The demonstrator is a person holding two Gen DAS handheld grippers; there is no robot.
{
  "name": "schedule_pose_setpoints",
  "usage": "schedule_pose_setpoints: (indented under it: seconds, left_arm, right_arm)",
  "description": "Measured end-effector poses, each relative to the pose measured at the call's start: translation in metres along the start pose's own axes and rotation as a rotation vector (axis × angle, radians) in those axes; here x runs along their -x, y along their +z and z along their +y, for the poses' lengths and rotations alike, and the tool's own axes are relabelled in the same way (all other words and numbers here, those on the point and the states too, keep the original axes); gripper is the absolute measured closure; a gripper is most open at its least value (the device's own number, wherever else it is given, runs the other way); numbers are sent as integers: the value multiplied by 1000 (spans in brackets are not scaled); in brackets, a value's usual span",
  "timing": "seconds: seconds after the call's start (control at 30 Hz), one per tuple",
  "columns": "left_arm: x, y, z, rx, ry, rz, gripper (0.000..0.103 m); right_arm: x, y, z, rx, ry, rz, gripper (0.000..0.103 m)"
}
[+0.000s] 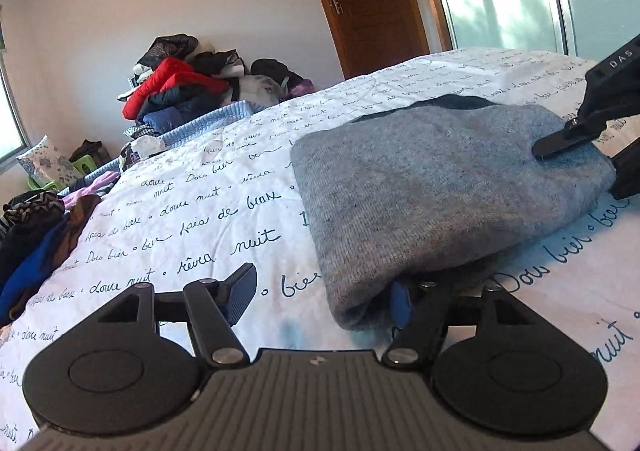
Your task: Fold small clothes
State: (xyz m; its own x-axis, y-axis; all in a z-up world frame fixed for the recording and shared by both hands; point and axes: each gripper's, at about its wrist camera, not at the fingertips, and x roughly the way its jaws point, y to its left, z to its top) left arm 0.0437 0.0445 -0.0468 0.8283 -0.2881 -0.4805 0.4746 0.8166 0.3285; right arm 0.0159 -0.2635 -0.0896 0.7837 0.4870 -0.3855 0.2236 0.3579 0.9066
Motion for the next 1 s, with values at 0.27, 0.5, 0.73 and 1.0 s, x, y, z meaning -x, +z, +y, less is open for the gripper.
schedule_pose_setpoints:
  seconds: [0.27,0.5,0.73,1.0]
  left_arm:
    - [2,-1,10,55,-3,17,36]
    - [25,-6,25,78,-99,30,29]
    - [45,25,33,158,-153,-35,16]
    - [1,75,-6,162,-149,-21,16]
  right_arm:
    - [-2,-4,13,146,-40,-30,86]
    - [11,9,14,228,-27,-15,67]
    - [16,65,17,252,-61,-163,35]
    - [-28,117,10,190,3,-103,37]
